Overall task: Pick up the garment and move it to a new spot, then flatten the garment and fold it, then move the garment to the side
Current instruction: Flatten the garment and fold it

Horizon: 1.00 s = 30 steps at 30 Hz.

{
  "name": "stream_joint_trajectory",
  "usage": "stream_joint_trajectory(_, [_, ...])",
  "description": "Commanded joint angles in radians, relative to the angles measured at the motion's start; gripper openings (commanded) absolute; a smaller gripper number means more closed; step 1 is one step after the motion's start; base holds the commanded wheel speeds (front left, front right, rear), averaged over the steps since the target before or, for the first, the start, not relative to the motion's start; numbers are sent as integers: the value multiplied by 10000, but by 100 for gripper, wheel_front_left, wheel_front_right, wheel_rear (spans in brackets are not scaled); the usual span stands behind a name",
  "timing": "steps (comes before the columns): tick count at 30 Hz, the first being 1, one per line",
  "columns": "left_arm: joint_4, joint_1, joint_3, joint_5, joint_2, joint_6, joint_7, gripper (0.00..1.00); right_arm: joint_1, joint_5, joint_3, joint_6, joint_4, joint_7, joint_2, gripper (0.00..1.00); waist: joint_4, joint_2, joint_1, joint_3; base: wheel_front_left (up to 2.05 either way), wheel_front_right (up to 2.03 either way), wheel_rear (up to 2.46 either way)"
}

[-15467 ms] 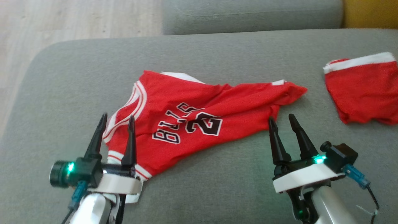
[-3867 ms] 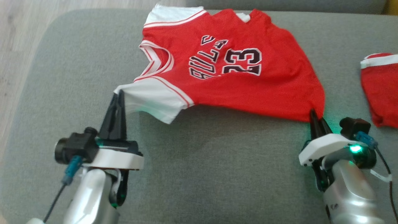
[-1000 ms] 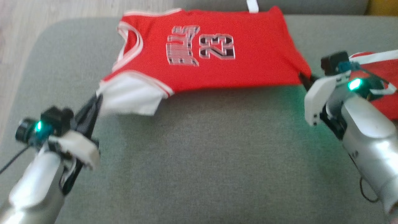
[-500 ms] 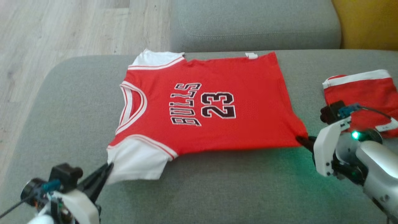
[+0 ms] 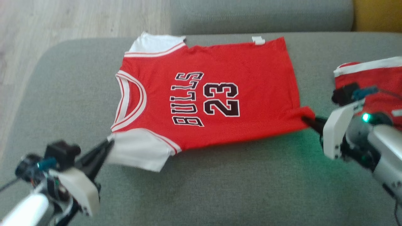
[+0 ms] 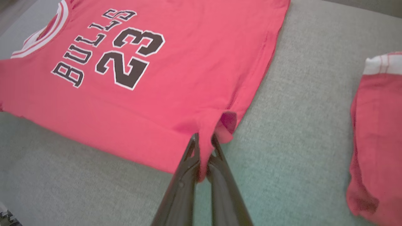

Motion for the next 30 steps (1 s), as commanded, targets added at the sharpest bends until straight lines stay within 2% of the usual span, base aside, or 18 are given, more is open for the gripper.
stream_joint_trajectory(1, [-110,-889,663,37,360,-51,29,0,-386,-84,-192,-9,-97,-139,-130,0,9,0,-2,250,0,0,0])
stream_joint_trajectory(7, [773,-2164,633,-89,195,-355,538,0,-890,-5,-437,-9,347,-120,231,0,17,0,-2,700,0,0,0])
stream_joint_trajectory(16, [2659,-4323,-5,-19,-188,-778,1342,0,-1671,-112,-378,-9,958,100,784,0,-135,0,-2,1291,0,0,0])
stream_joint_trajectory(23, [4059,-5737,-856,217,-458,-882,1539,0,-2227,-192,-242,-9,1472,193,1224,0,-292,0,-2,1778,0,0,0])
stream_joint_trajectory(30, [4936,-6804,-1668,202,-640,-894,1271,0,-2720,-248,-115,-9,1846,83,1526,0,-369,0,-2,2186,0,0,0])
